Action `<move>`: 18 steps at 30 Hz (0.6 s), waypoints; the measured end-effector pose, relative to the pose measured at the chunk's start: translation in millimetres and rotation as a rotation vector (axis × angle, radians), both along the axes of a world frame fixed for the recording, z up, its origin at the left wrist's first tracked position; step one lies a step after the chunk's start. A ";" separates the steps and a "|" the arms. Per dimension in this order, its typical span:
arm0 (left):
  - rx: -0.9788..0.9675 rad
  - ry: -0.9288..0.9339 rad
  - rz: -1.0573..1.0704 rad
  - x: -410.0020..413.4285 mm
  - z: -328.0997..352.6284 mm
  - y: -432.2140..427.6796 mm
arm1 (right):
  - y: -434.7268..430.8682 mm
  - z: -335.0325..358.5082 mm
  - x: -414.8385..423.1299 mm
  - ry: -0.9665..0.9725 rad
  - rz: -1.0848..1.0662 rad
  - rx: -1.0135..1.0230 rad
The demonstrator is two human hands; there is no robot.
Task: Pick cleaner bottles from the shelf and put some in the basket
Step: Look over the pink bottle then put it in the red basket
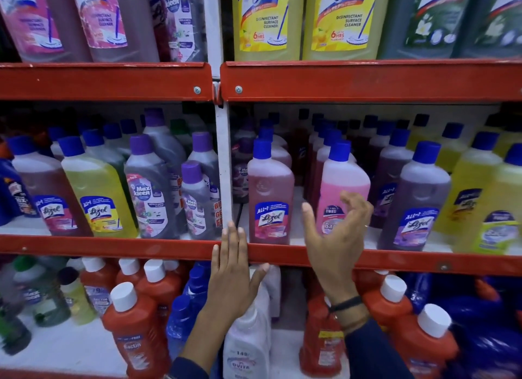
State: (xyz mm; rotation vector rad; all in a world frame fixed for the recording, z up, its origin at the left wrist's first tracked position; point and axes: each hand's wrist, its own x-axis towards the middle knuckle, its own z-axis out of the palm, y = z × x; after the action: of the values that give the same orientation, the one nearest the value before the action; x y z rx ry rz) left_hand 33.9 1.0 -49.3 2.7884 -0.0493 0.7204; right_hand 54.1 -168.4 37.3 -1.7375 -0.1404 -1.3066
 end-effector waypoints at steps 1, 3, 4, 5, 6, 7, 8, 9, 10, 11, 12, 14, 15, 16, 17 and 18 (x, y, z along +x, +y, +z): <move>0.000 0.012 -0.001 -0.2 1.0 -4.2 | -8.9 -0.3 3.9 0.017 -0.031 0.013; 0.023 0.026 0.002 -0.5 0.1 -12.3 | -21.0 -0.5 14.0 0.097 -0.122 -0.010; 0.024 0.030 0.007 -0.5 -1.5 -15.5 | -23.8 -0.8 19.4 0.148 -0.166 -0.038; 0.017 0.032 0.016 -0.4 -3.3 -17.8 | -24.6 -1.3 24.1 0.202 -0.199 -0.069; 0.008 0.030 0.026 0.0 -5.0 -19.2 | -24.1 -2.2 28.0 0.253 -0.219 -0.095; 0.005 0.022 0.036 0.3 -6.8 -19.8 | -23.1 -3.5 31.1 0.297 -0.232 -0.116; 0.004 0.014 0.044 0.6 -8.5 -20.0 | -22.4 -5.2 34.0 0.330 -0.245 -0.134; 0.003 0.006 0.049 0.9 -9.9 -20.1 | -21.9 -7.0 36.4 0.352 -0.262 -0.148; -0.002 -0.001 0.052 1.2 -11.3 -20.5 | -22.3 -8.7 38.6 0.363 -0.274 -0.154; -0.009 -0.007 0.054 1.6 -12.3 -21.2 | -23.4 -10.3 40.5 0.365 -0.277 -0.153; -0.015 -0.012 0.056 1.7 -13.1 -22.3 | -24.7 -11.7 41.7 0.360 -0.272 -0.145; -0.030 -0.021 0.056 1.4 -14.1 -24.3 | -27.0 -14.2 43.0 0.349 -0.258 -0.141; -0.039 -0.026 0.055 1.4 -14.6 -24.9 | -27.5 -15.1 43.2 0.350 -0.252 -0.146; -0.045 -0.027 0.054 1.6 -15.1 -25.0 | -27.8 -16.0 43.0 0.353 -0.246 -0.151; -0.046 -0.028 0.055 1.7 -15.7 -24.9 | -27.8 -16.5 42.2 0.355 -0.240 -0.152; -0.044 -0.031 0.058 1.8 -16.1 -24.7 | -27.7 -17.0 41.6 0.352 -0.233 -0.149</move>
State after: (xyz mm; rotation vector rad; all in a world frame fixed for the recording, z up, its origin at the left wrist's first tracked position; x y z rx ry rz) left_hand 35.7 -23.6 -65.4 2.7473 0.0408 0.7691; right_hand 95.7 -196.1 20.2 -2.1332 0.1754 -1.1512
